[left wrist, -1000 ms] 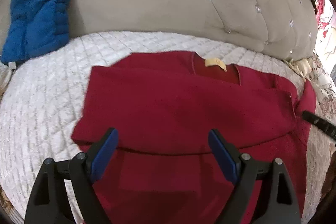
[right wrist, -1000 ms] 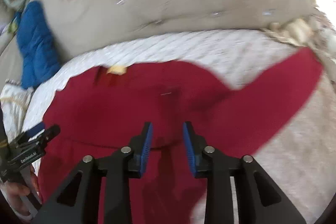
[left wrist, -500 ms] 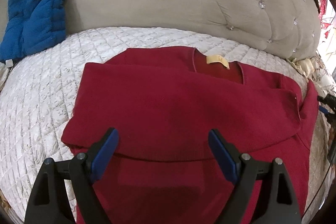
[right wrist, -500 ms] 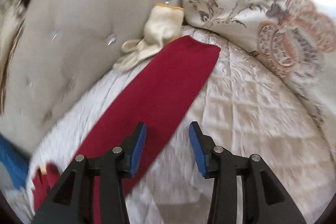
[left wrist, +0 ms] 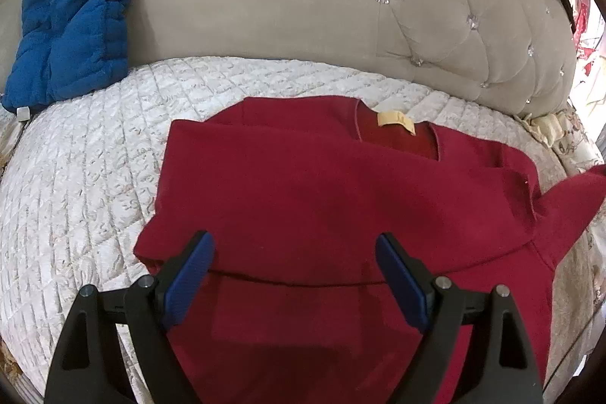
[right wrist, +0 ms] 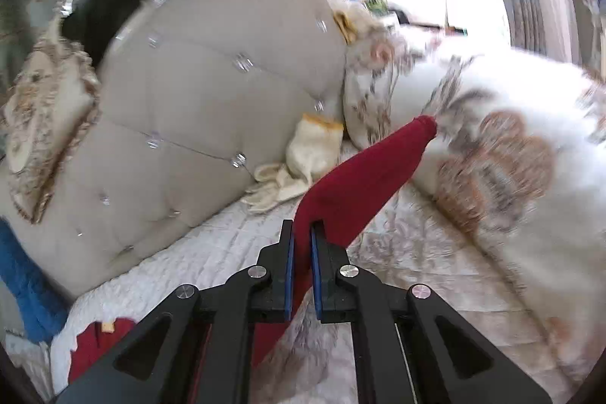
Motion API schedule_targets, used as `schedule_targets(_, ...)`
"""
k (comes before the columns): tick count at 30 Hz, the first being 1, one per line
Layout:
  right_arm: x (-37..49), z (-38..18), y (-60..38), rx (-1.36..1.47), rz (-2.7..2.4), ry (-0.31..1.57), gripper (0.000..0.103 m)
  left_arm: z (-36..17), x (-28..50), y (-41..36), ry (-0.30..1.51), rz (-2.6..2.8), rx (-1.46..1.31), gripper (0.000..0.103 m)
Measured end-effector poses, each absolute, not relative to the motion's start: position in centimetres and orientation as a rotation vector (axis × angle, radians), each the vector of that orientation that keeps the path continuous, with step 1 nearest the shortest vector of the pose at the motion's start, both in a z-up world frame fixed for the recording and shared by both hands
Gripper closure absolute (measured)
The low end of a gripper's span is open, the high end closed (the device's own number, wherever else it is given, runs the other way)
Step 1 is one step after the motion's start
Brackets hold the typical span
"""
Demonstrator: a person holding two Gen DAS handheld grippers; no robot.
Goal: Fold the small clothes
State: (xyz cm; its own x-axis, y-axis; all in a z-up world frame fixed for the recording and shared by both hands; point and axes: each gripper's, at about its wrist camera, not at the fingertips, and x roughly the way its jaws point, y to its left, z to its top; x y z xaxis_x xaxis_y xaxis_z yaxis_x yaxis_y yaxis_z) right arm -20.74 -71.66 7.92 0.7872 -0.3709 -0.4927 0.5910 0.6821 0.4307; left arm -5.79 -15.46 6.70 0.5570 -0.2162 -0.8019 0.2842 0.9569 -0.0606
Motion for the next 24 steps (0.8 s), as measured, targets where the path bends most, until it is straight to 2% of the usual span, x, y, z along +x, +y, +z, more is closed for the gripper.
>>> schedule_targets(3,-22.4,9.3,-70.7,0.589,-0.589,0.395,0.103,7.2,-6.0,-15.3,0.929,-0.299,0.061,0.013)
schedule_targets(7,-23.0,8.3,-70.1,0.601,-0.631,0.455,0.103,7.9,-6.7,-15.3,0.912,-0.308,0.068,0.013)
schedule_targets(13,-23.4,8.6,-67.8,0.588,-0.509,0.441,0.103,8.6,-7.1,-15.0,0.899,-0.307,0.073,0.013)
schedule_targets(19,-20.2,11.7,-60.9,0.445,-0.289,0.464,0.103,8.9,-7.1,-14.6,0.897,-0.301,0.057,0.013)
schedule_targets(24,-15.7,11.3,-52.9,0.349,-0.053,0.556,0.103,9.0,-6.9,-13.9,0.901,-0.303,0.036,0.013)
